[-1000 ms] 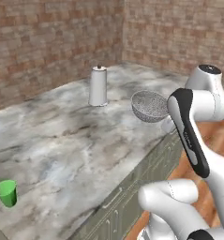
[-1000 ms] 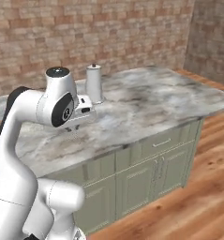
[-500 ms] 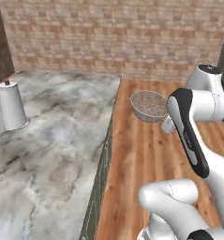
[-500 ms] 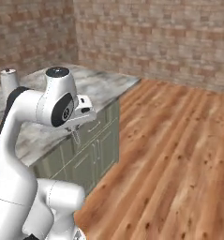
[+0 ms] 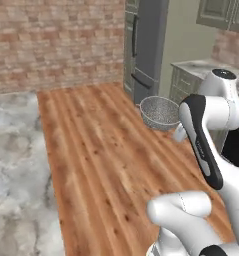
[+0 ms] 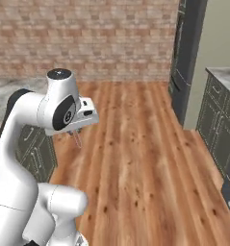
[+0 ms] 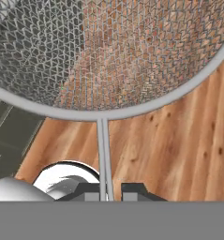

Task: Pick the strainer and cup and place them in the sink. Then turn on the water.

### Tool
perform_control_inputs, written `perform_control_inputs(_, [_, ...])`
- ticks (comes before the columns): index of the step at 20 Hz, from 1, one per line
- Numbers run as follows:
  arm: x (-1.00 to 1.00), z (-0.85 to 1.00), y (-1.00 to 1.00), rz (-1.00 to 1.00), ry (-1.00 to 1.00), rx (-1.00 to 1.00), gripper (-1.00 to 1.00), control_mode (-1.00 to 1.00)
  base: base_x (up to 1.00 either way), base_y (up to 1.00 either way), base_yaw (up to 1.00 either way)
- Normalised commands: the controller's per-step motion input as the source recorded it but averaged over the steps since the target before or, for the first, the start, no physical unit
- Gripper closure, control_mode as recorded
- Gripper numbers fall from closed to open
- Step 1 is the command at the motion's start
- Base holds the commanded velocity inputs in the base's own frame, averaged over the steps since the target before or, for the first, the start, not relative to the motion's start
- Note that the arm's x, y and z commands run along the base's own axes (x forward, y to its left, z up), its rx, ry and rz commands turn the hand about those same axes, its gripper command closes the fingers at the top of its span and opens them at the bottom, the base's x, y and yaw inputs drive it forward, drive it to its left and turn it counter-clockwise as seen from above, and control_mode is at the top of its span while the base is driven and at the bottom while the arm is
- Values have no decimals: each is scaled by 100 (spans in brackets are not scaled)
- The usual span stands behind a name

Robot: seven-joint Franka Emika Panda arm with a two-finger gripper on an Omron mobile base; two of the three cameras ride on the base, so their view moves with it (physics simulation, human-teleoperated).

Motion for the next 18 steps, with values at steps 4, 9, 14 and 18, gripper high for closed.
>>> perform_control_inputs(4, [0,0,0,0,0,0,100,100,-33,-8,-75])
perform_control_inputs(9, [0,0,0,0,0,0,100,100,-30,-4,-75])
perform_control_inputs(14, [0,0,0,0,0,0,100,100,-27,-3,-74])
perform_control_inputs(18, [0,0,0,0,0,0,100,100,-31,-8,-75])
